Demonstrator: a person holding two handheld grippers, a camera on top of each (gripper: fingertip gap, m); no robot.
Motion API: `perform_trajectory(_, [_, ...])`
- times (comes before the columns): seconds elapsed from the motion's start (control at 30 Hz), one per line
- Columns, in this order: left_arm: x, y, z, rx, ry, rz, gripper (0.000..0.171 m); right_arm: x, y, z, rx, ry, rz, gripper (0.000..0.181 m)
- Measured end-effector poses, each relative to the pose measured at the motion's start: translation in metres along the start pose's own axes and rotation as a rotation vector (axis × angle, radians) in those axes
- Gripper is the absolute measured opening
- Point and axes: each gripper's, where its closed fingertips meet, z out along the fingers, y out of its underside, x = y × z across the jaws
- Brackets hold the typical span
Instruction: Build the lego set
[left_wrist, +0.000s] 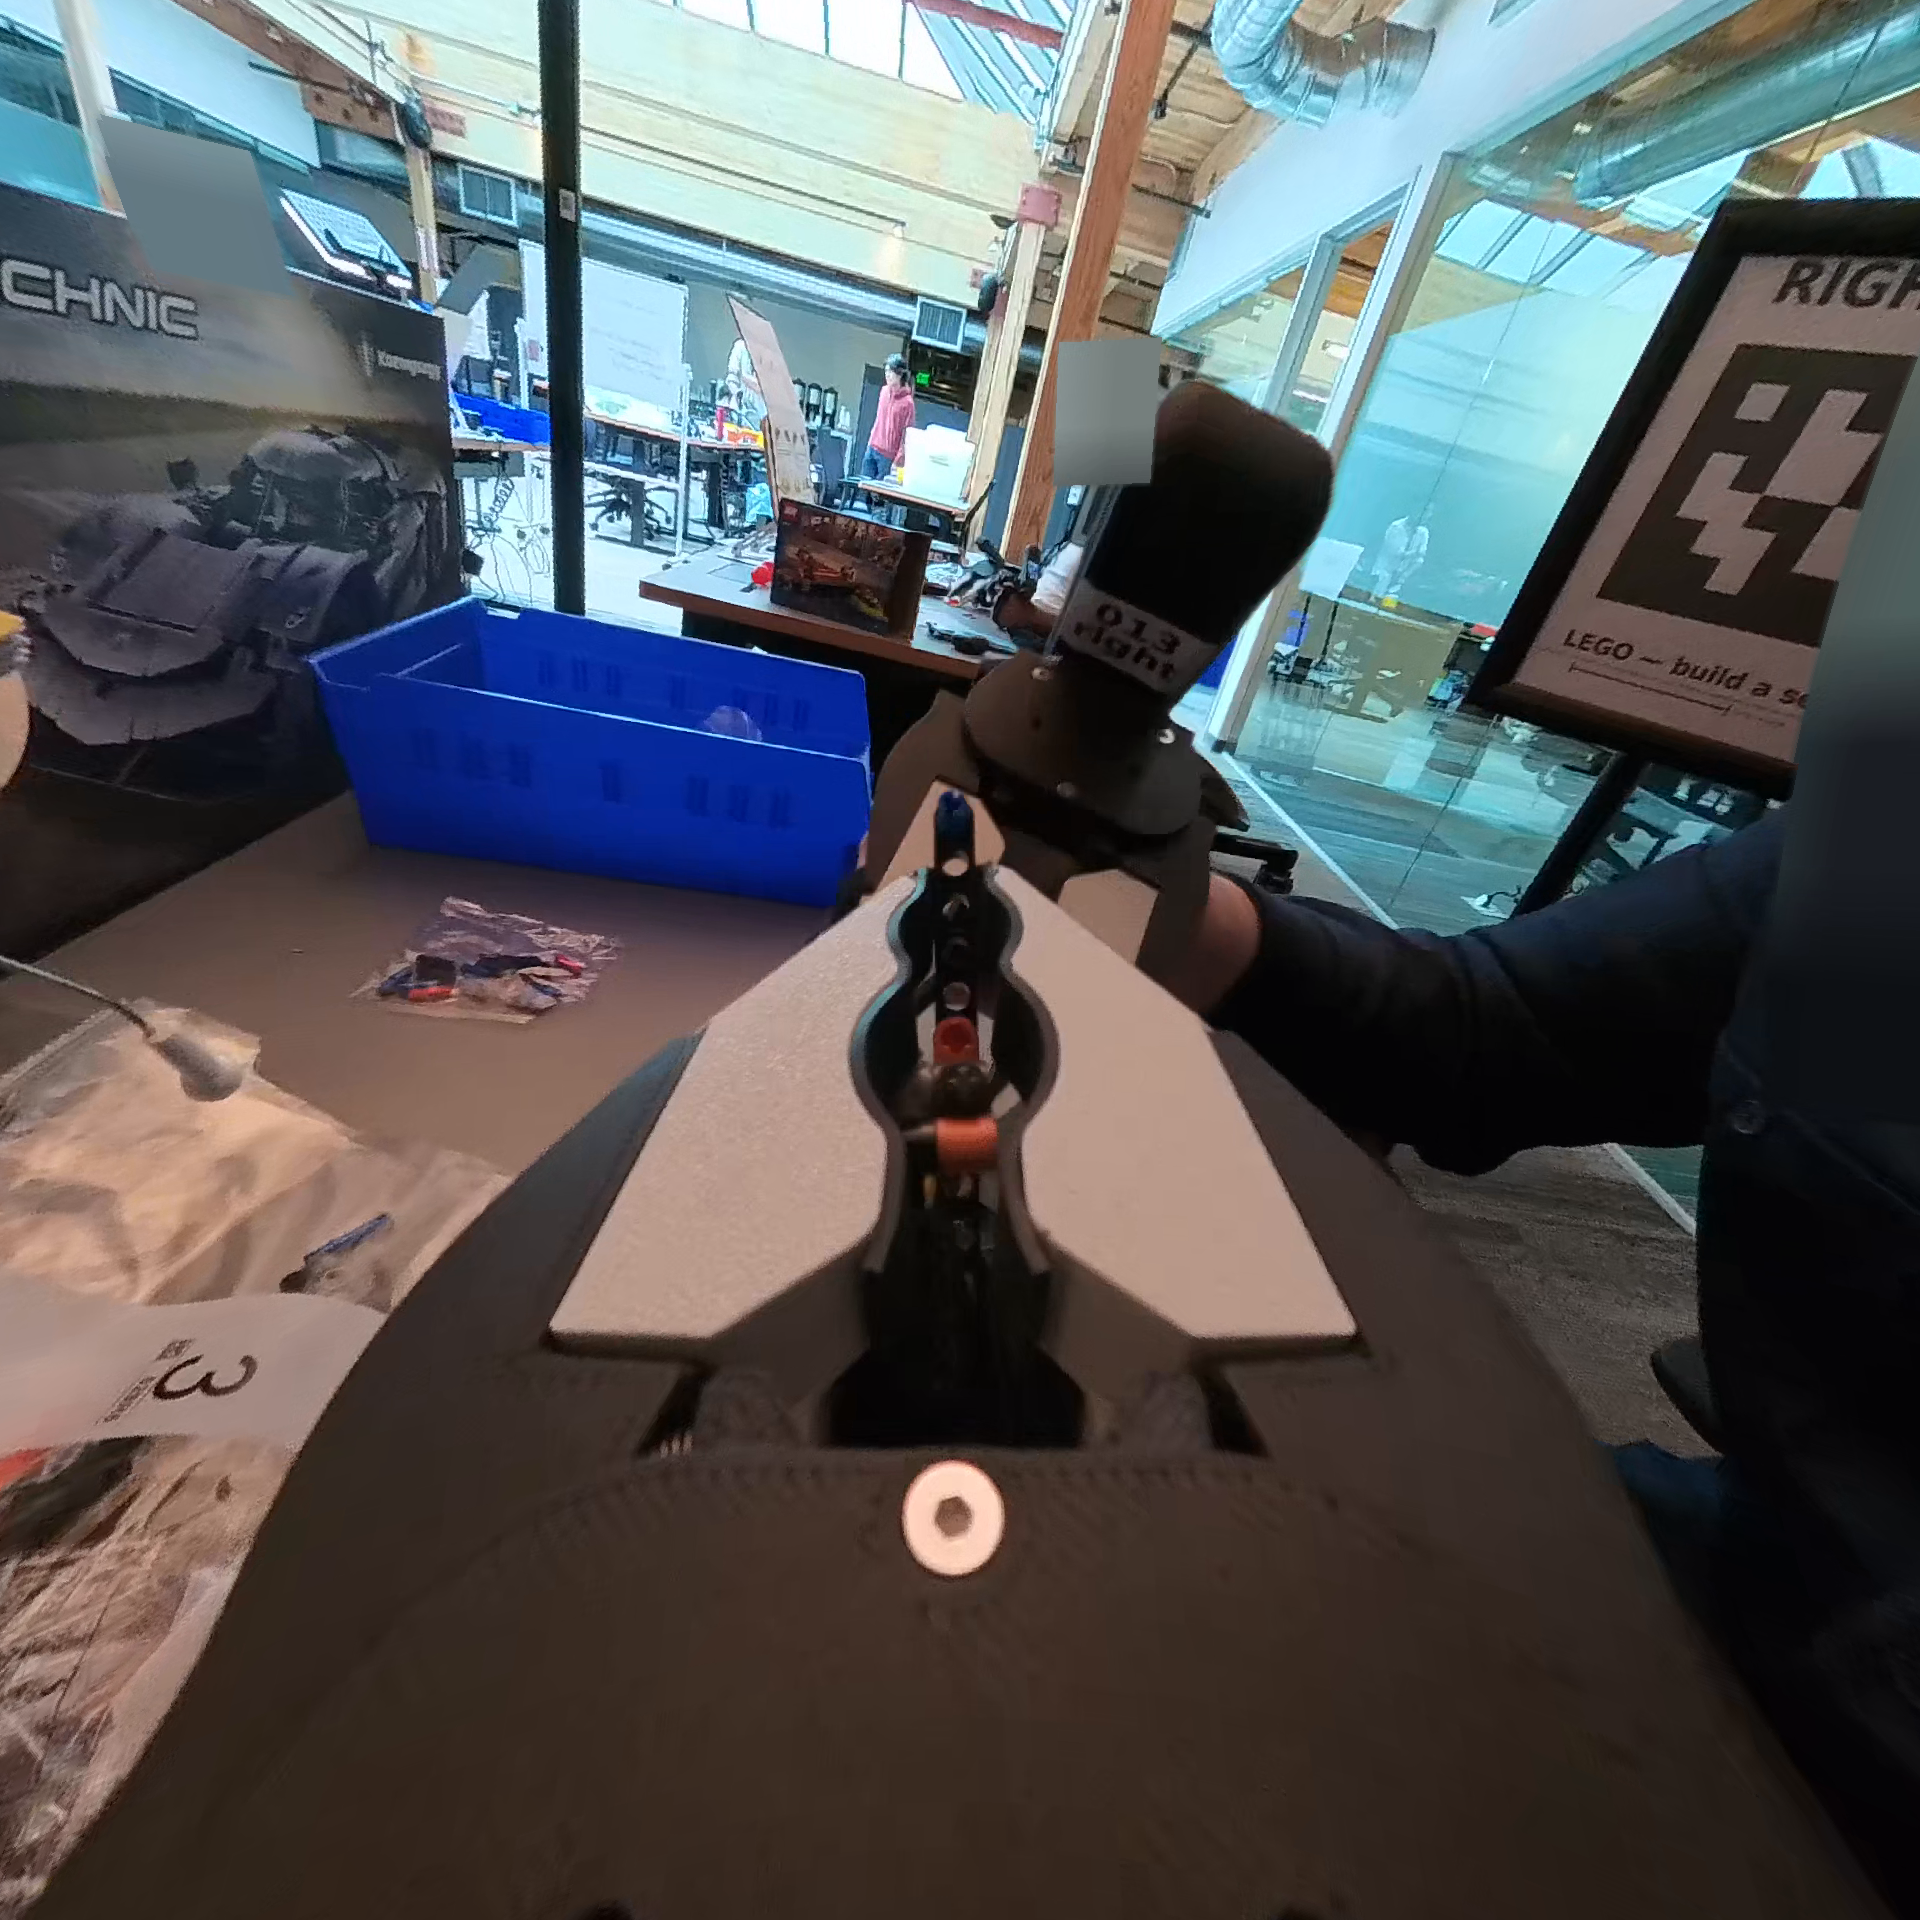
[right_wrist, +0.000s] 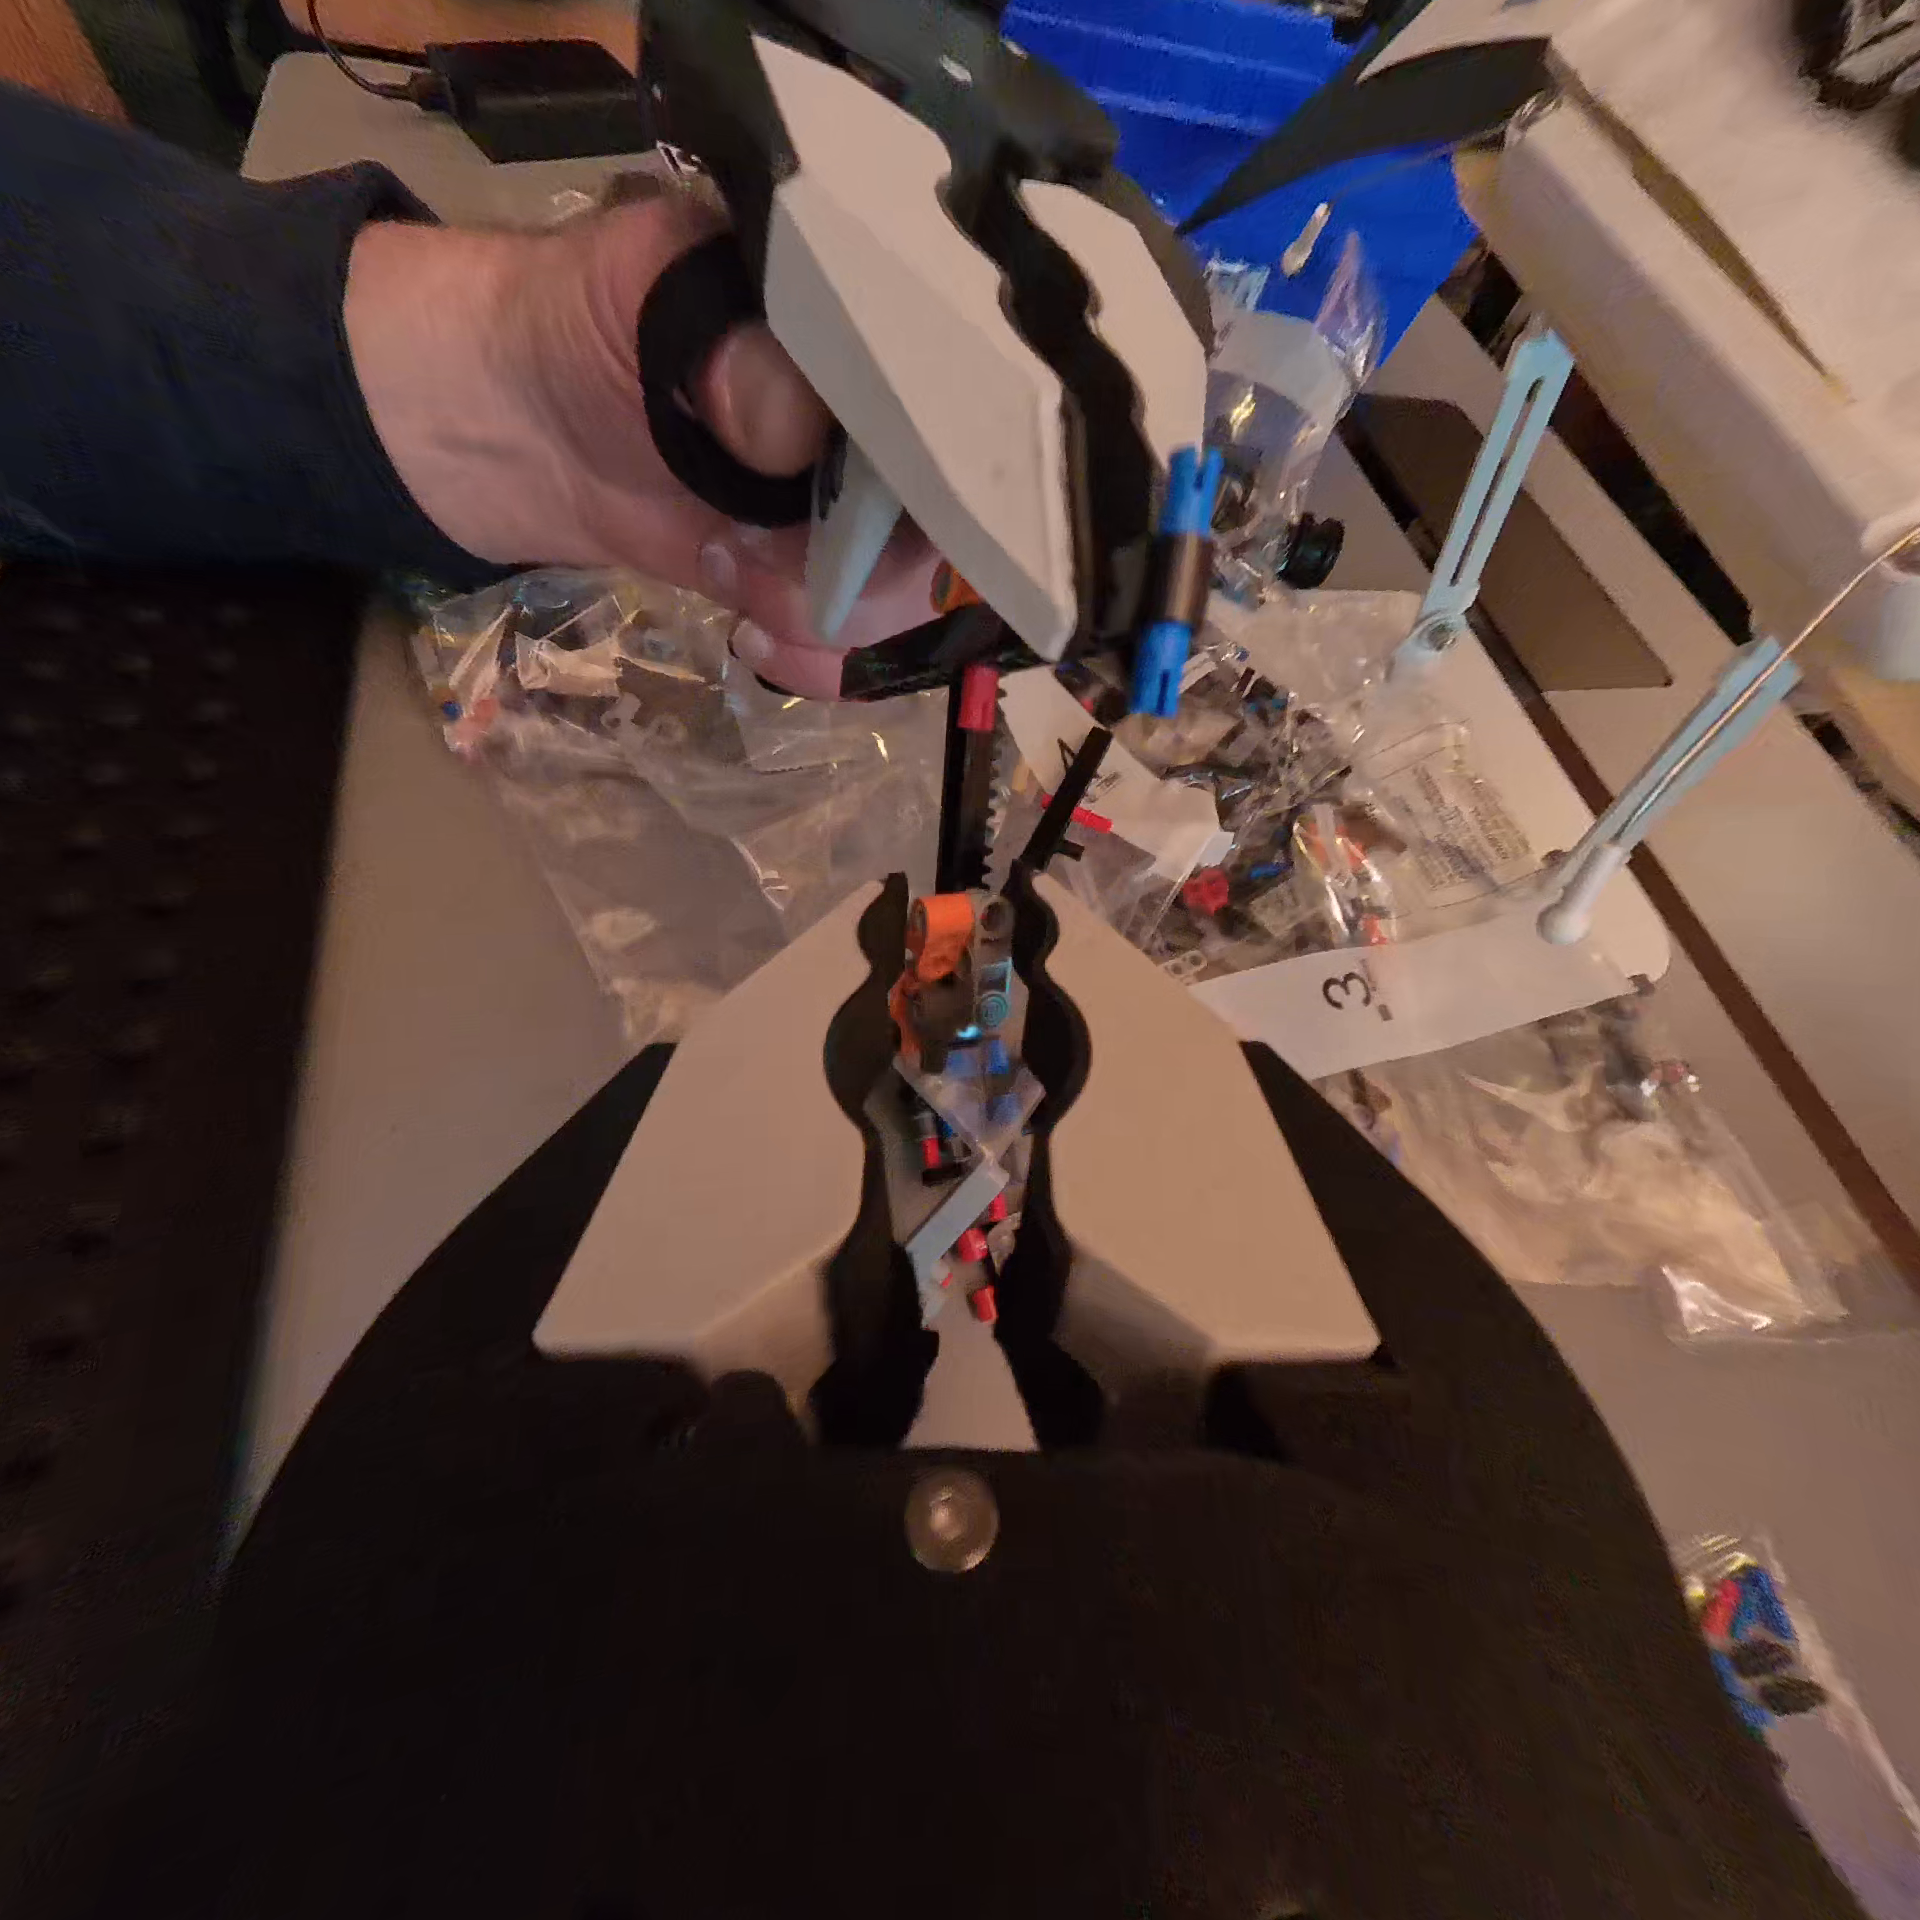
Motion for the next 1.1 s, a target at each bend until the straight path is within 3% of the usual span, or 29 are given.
perform_trajectory(0.13, [0.004, -0.002, -0.004, 0.001, 0.028, -0.007, 0.006, 0.004, -0.002, -0.003, 0.024, -0.032, 0.128, 0.016])
perform_trajectory(0.37, [0.020, 0.004, -0.001, -0.062, 0.085, 0.075, 0.007, 0.010, 0.022, 0.009, -0.124, 0.023, 0.169, 0.016])
perform_trajectory(0.5, [0.005, 0.002, -0.005, -0.049, 0.020, 0.040, 0.006, 0.006, 0.024, 0.010, -0.128, -0.008, 0.170, 0.015])
perform_trajectory(0.67, [-0.027, -0.004, -0.036, 0.021, -0.065, -0.040, 0.007, 0.009, 0.010, -0.005, -0.028, -0.024, 0.175, 0.014])
perform_trajectory(0.87, [-0.032, 0.004, -0.035, -0.038, -0.091, -0.028, 0.007, 0.019, 0.014, -0.012, -0.023, 0.007, 0.193, 0.014])
perform_trajectory(1.0, [-0.033, 0.014, -0.036, -0.088, -0.083, -0.037, 0.023, 0.020, 0.016, -0.012, -0.018, 0.002, 0.184, 0.014])
perform_trajectory(1.1, [-0.033, 0.019, -0.035, -0.153, -0.124, 0.059, 0.030, 0.022, 0.017, -0.013, -0.018, 0.009, 0.184, 0.014])
